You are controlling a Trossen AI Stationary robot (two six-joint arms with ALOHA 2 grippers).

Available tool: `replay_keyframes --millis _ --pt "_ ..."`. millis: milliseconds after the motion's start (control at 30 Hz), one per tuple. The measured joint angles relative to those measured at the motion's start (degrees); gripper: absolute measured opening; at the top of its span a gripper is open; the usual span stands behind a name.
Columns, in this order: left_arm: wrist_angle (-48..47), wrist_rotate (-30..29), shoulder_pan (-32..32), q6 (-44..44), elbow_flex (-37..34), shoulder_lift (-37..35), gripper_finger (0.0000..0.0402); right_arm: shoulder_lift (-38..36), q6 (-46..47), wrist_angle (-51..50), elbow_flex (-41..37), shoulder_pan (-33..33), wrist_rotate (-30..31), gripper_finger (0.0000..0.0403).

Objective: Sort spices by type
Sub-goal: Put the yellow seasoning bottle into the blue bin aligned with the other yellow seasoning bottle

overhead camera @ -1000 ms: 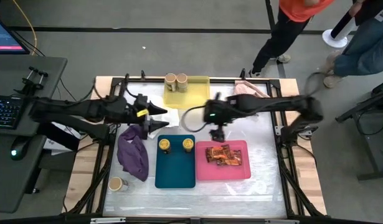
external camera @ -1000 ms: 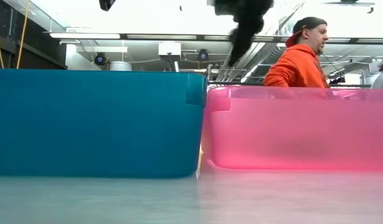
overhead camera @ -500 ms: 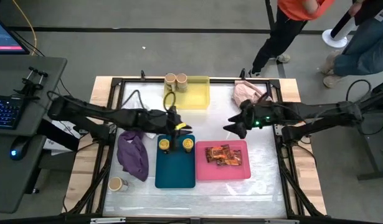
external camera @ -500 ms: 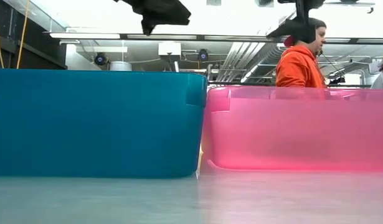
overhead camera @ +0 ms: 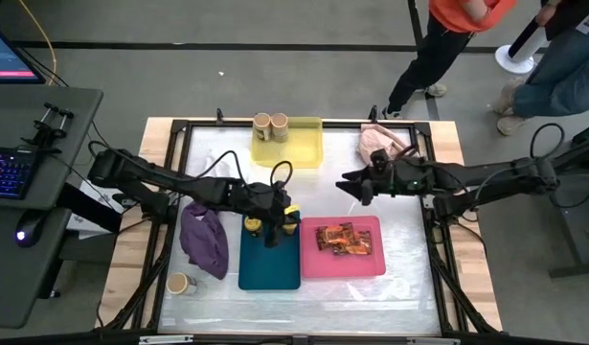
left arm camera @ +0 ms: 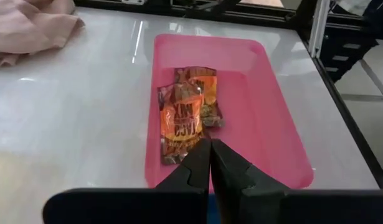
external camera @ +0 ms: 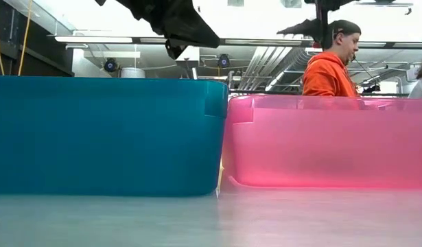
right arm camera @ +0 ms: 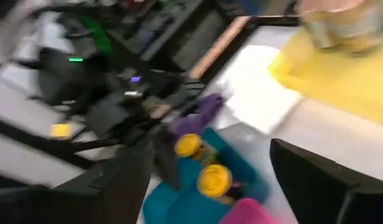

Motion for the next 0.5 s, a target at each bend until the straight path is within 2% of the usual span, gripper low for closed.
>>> replay_keyframes --millis 100,167,233,267,500 --pt "-0.03 -0.28 -0.43 -0.07 -1.22 -0.35 0.0000 1.16 0.54 -1.99 0.00 0.38 3.75 0.0242" --pt "-0.64 -0.48 -0.86 -0.06 -1.93 -0.44 0.0000 1.62 1.38 -4.93 0.00 0.41 5.34 0.0160" --pt "-1.87 -1.33 -1.41 -0.08 -2.45 -0.44 0.0000 1.87 1.74 -8.08 0.00 0.42 6.89 0.0059" --pt "-2.41 -1.88 -1.59 -0.06 -2.56 -0.29 0.0000 1.87 1.64 -9.64 0.00 0.40 7.36 0.0030" --pt "-0.78 -6.06 -1.44 -0.06 -2.59 0.36 0.0000 1.91 4.37 -14.12 0.00 0.20 8.20 0.0004"
